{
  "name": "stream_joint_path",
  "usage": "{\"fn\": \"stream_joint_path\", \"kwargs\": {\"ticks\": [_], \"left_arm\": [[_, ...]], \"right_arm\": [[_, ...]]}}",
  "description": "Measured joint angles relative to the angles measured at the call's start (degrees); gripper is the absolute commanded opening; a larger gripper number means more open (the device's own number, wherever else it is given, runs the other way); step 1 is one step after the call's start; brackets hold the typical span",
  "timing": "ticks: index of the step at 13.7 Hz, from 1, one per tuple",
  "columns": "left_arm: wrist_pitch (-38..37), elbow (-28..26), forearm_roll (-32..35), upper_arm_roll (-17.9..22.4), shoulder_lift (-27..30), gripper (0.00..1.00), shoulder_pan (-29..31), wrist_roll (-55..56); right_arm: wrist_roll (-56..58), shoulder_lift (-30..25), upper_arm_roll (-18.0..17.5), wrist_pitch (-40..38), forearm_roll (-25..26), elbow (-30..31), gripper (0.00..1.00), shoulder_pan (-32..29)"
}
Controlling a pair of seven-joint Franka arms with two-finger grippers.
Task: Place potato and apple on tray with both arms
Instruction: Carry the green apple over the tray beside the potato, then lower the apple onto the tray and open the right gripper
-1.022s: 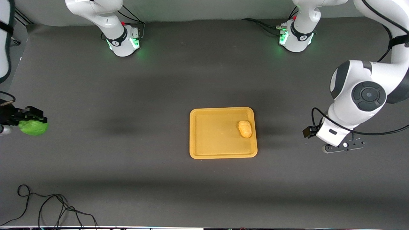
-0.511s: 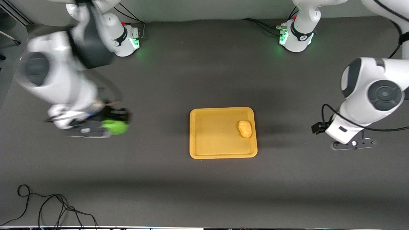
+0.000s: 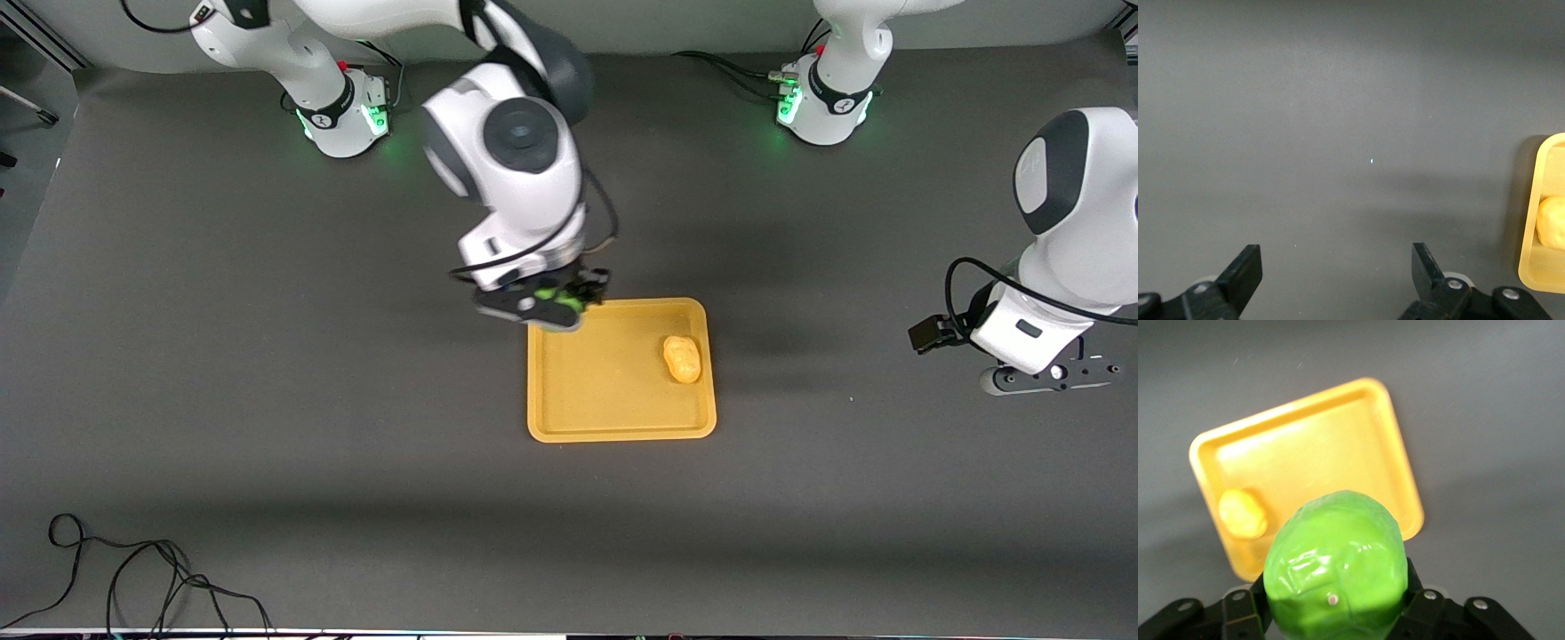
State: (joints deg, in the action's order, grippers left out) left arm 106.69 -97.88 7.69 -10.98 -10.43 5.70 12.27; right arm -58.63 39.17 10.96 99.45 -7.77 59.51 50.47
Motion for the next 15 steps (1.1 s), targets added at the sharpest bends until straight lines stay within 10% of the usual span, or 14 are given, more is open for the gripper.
{"fn": "stream_joint_path", "kwargs": {"ticks": [10, 15], "left_arm": [[7.0, -7.0, -0.3, 3.7, 1.5, 1.0, -0.2, -6.7], [-1.5, -0.5, -5.2, 7.7, 2.7, 1.0, -0.3, -12.6]], "right_arm": [[-0.7, 13.3, -0.8, 13.8, 0.0, -0.7, 0.47, 0.0], [-1.9, 19.1, -0.9, 20.9, 0.0, -0.9, 0.48, 0.7]]}}
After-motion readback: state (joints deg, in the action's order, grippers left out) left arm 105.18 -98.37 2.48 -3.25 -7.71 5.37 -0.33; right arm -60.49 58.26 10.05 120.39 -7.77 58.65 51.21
